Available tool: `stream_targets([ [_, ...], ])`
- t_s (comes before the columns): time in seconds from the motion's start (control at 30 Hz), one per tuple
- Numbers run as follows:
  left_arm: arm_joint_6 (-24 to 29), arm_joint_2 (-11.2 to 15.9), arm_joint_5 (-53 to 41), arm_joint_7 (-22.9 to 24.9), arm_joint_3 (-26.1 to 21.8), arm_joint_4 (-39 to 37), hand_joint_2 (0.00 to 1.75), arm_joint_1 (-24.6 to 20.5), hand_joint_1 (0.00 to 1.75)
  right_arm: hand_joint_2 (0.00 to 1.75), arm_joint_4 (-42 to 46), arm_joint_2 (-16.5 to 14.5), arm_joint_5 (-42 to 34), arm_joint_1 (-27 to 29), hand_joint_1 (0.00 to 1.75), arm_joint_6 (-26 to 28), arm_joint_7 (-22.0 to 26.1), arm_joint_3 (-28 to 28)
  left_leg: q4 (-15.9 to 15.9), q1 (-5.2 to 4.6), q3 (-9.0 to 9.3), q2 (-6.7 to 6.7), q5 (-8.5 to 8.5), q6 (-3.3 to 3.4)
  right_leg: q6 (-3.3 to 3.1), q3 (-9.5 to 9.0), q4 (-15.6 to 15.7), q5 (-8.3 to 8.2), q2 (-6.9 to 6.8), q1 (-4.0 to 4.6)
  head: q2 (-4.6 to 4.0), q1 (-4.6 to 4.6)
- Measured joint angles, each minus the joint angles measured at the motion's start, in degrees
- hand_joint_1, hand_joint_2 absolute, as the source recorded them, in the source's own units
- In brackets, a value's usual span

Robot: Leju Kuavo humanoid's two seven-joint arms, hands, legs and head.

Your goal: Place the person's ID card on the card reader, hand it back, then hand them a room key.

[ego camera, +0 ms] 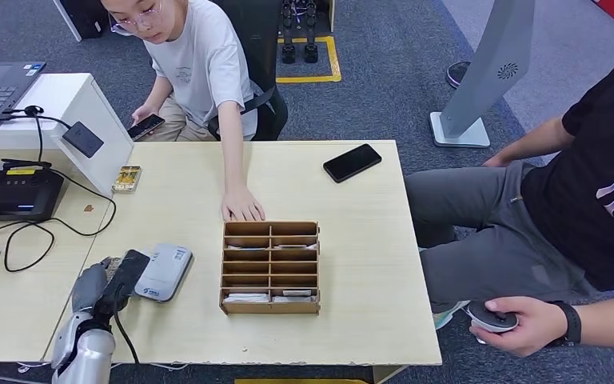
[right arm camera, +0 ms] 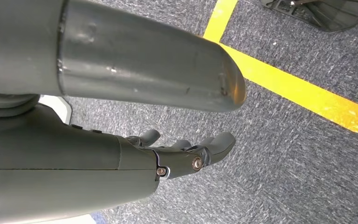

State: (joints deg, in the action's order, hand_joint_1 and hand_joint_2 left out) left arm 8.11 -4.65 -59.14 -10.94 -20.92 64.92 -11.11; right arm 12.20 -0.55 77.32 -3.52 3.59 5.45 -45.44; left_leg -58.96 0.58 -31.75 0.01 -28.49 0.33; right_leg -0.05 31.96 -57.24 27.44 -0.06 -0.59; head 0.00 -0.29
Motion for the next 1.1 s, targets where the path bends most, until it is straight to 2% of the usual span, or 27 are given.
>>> stream_targets([
  [0.1,-0.2,-1.4,10.7,-2.7,-1.3,4.3,1.75,0.4,1.75,0.0,0.0,0.0,0.8,0.0,0.0,0.0,0.2,-0.3,0.0,0.02,-0.03,0.02,0.02,0.0,-0.01,0.03,0.0,-0.02,0.02,0.01,0.0,0.03],
  [0.17,0.8,-2.0,13.6,-3.0,-2.6,7.5,1.75,0.1,1.75,0.0,0.0,0.0,1.3,0.0,0.0,0.0,0.3,-0.4,0.0,0.02,-0.03,0.02,0.02,0.0,-0.02,0.05,0.0,-0.04,0.04,0.02,0.0,0.02],
  [0.33,2.6,-2.6,15.8,-3.2,-5.6,11.9,1.75,-0.9,1.75,0.0,0.0,-0.3,2.1,-0.1,0.0,0.0,0.6,-0.5,0.0,0.03,-0.05,0.0,0.02,0.0,-0.02,0.06,0.0,-0.03,0.01,0.03,0.0,0.02],
  [0.6,6.0,-2.6,19.1,-5.8,-11.8,13.9,1.75,-3.8,1.75,0.0,0.0,-0.6,3.9,-0.2,0.0,-0.2,0.6,-0.5,0.0,0.05,-0.05,0.01,0.02,-0.01,-0.02,0.06,0.0,-0.04,0.02,0.05,0.0,0.02],
  [0.9,-6.4,-3.6,26.0,-8.8,-12.7,15.7,1.75,-3.8,1.75,0.0,0.0,-0.8,4.1,-0.3,0.0,-0.1,0.8,-1.1,0.0,0.03,-0.05,0.04,0.02,-0.01,-0.02,0.08,0.0,-0.04,0.06,0.04,0.0,0.01],
  [1.0,-12.9,-3.6,29.8,-9.4,-10.4,16.8,1.75,-1.8,1.75,0.0,0.0,-0.8,4.0,-0.3,0.0,-0.1,1.1,-1.5,0.0,0.03,-0.05,0.04,0.01,-0.01,-0.02,0.09,0.0,-0.04,0.06,0.04,-0.01,0.01],
  [1.1,-17.6,-3.0,32.8,-9.8,-5.5,18.4,1.75,2.1,1.75,0.0,0.0,-0.8,3.9,-0.3,0.0,-0.2,1.3,-2.2,0.0,0.03,-0.06,0.05,-0.01,-0.01,-0.02,0.12,0.0,-0.03,0.08,0.04,0.0,0.01],
])
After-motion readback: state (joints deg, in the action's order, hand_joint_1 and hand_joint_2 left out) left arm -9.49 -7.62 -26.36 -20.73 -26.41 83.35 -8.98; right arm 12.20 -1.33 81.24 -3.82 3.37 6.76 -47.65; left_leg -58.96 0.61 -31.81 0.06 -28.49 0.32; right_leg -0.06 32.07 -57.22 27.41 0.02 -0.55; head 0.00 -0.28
